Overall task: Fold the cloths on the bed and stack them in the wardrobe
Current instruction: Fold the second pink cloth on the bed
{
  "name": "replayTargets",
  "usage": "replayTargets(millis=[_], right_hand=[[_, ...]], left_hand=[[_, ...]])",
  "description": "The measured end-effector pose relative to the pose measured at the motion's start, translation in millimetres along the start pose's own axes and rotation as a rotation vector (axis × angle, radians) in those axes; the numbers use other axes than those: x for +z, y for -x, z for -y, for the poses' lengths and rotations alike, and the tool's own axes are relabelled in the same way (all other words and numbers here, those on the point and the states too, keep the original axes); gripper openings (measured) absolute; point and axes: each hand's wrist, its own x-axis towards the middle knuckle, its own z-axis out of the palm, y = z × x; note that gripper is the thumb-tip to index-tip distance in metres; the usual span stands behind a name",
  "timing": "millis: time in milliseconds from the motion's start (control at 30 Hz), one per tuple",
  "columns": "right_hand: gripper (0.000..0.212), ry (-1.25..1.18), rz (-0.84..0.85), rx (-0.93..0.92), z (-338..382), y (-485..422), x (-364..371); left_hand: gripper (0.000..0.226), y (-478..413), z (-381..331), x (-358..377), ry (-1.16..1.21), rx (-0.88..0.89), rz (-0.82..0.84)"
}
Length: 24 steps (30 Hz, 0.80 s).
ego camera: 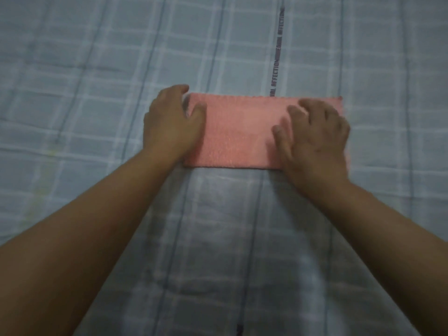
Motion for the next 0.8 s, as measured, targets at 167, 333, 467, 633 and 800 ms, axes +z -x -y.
replayTargets(millis=[167, 333, 467, 633, 800], right_hand=[[0.03, -0.108, -0.002, -0.108, 83, 2, 15], [0.039, -0.125, 0.226, -0.039, 122, 2, 26], [0.047, -0.121, 0.248, 0.023, 131, 6, 33], [0.054, -0.078, 0.248, 0.088, 143, 7, 36], [0.035, -0.122, 0.294, 0.105, 145, 2, 28]], left_hand=[[0.06, -30, -16, -3, 0.039, -0.109, 0.098], [0.046, -49, -11, -3, 0.011, -0.12, 0.141], [0.037, -54, -7, -2, 0.113, -0.157, 0.106], [0.014, -51, -9, -3, 0.268, -0.19, 0.047], [0.011, -49, -20, -10, 0.333, -0.203, 0.041]])
